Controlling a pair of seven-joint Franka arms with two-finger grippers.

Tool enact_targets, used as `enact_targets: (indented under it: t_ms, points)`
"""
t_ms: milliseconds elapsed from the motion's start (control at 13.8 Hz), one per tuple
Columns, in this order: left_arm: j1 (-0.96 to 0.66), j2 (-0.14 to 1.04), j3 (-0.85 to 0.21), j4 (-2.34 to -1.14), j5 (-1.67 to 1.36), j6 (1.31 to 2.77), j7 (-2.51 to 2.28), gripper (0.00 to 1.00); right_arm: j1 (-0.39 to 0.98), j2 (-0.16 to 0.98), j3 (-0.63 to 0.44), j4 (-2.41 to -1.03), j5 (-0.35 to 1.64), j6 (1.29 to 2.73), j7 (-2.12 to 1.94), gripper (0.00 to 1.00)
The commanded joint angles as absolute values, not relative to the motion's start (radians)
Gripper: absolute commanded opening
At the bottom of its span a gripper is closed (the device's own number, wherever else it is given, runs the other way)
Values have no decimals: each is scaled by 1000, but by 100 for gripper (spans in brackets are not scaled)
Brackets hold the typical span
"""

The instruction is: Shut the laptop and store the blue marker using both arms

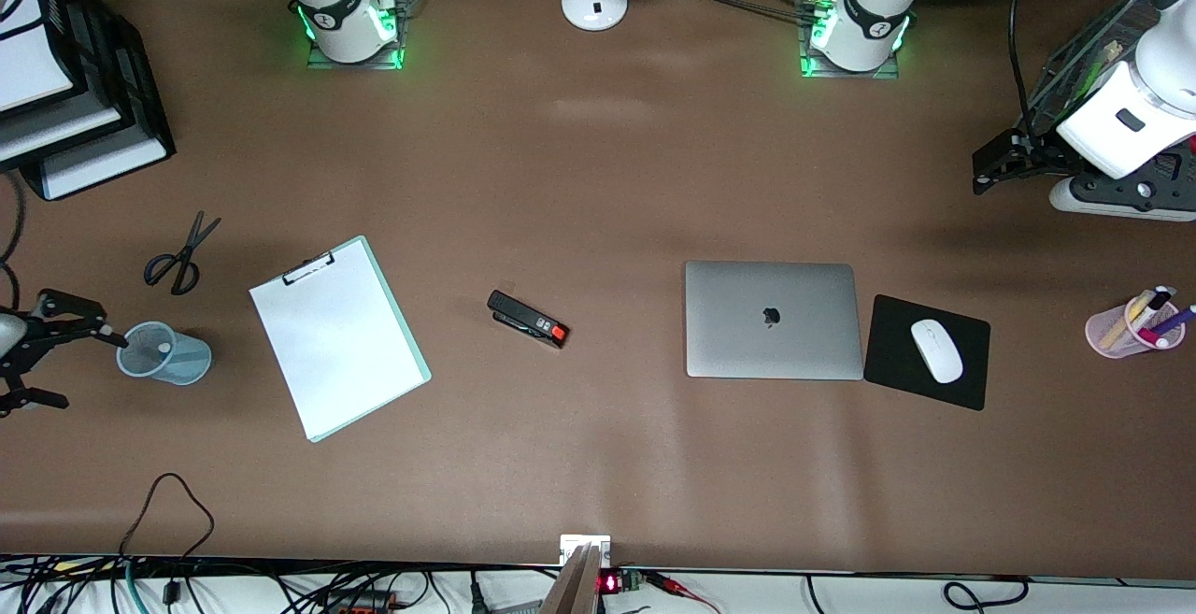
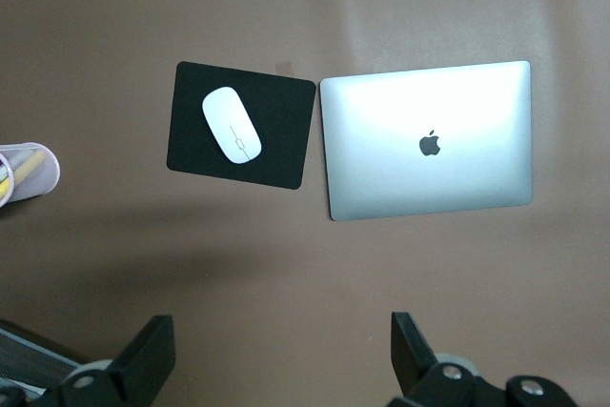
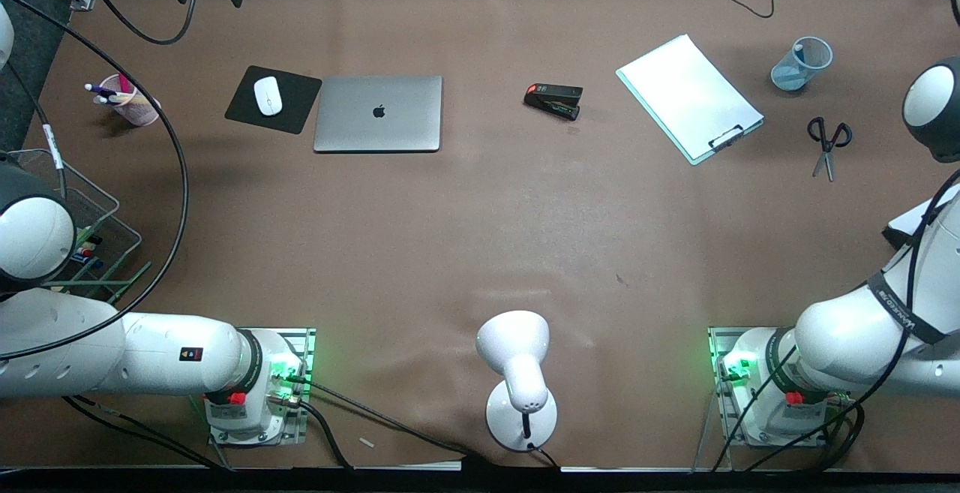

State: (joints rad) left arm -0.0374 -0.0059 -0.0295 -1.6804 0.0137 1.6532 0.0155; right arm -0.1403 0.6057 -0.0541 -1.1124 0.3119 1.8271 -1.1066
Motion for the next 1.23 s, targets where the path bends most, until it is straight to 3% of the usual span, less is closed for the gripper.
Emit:
enact_targets:
  t_ms: [0,651,1157]
  points:
    - [-35,-15,-25,-1690,-9,1646,38,100,-91,566,-57,-1120,233,1815,-930,100]
    - [-35,-14,-25,-1690,-8,1646,40,100,58,456,-58,-1155,81,1632,-289,100]
    - [-37,-14,-25,-1689,-9,1644,40,100,135,215,-57,-1408,-15,1588,14,100]
